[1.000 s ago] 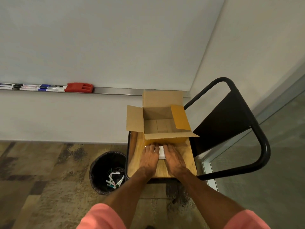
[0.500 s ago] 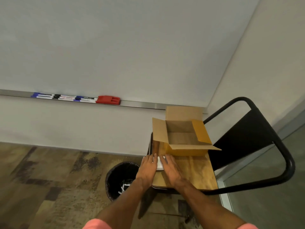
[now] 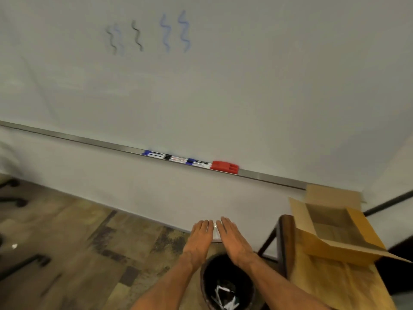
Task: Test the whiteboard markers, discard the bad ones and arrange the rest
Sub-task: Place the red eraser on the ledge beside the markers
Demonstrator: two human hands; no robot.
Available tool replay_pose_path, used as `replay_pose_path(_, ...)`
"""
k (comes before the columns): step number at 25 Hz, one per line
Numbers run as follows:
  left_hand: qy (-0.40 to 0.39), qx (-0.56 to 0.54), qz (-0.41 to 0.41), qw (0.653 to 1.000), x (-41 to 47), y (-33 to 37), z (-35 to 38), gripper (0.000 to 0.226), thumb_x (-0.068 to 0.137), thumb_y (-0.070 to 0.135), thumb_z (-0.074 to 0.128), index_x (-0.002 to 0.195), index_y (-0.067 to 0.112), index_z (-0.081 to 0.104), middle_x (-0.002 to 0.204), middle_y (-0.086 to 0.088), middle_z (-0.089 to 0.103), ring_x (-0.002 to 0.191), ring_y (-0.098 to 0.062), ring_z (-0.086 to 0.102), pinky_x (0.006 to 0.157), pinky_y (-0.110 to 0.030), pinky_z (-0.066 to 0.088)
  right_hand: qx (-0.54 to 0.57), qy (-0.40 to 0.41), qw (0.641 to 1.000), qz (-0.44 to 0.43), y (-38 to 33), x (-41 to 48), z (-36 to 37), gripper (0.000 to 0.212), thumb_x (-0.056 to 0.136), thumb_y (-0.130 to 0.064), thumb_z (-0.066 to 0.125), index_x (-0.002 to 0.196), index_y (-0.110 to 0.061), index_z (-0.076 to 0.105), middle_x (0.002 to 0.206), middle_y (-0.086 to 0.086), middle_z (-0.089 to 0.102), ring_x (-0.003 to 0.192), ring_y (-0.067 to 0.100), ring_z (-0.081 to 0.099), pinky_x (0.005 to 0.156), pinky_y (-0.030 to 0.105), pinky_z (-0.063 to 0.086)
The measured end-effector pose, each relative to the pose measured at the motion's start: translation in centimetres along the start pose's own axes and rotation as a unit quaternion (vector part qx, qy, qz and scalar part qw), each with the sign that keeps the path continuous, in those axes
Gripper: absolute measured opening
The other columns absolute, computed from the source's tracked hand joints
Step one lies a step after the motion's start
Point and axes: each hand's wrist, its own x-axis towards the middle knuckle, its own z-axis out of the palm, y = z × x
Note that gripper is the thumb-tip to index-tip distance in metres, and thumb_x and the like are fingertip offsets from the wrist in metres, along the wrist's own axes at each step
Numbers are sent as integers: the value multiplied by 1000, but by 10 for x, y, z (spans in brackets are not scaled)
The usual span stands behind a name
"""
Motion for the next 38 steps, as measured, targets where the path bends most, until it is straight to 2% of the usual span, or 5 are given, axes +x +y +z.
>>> replay_pose_path(7, 19, 24, -73, 997, -27, -127, -42, 79, 83, -4, 56, 148, 2, 10, 153, -15, 19, 141, -30, 16, 119, -39, 11, 34, -7, 995, -93, -116, 81, 14, 54, 105, -27, 19, 149, -16, -10, 158, -2, -15, 145, 14, -12, 116, 28, -4)
replay_pose_path(11, 22, 33, -111, 993, -29, -190, -51, 81, 85, 1, 58, 148, 1, 8, 153, -15, 17, 142, -30, 14, 119, -38, 10, -10, -26, 994, -107, -157, 132, 24, 68, 100, -14, 37, 149, -10, -10, 158, 5, -13, 146, 19, -10, 118, 29, -4)
replay_pose_path(16, 50, 46, -136, 988, -14, -277, -61, 76, 85, -7, 50, 148, 1, 8, 153, -15, 17, 141, -30, 15, 119, -36, 9, -62, -52, 984, -161, -208, 217, 32, 82, 92, -12, 53, 149, -9, -6, 158, 7, -4, 146, 23, -1, 120, 35, 2)
replay_pose_path(28, 55, 39, -176, 982, 90, -474, -95, 67, 92, 2, 48, 148, 3, 11, 154, -12, 18, 141, -28, 17, 119, -35, 10, -99, 15, 975, -199, -285, 439, 53, 77, 91, -5, 55, 150, -8, 6, 156, 9, 13, 142, 26, 16, 118, 35, 17)
replay_pose_path(38, 84, 20, -65, 994, 164, -606, -95, 65, 89, 0, 52, 146, 1, 19, 149, -13, 28, 138, -28, 25, 117, -33, 18, -79, 51, 987, -134, -326, 554, 72, 73, 90, 1, 51, 150, -7, 9, 156, 12, 14, 143, 27, 16, 118, 36, 18)
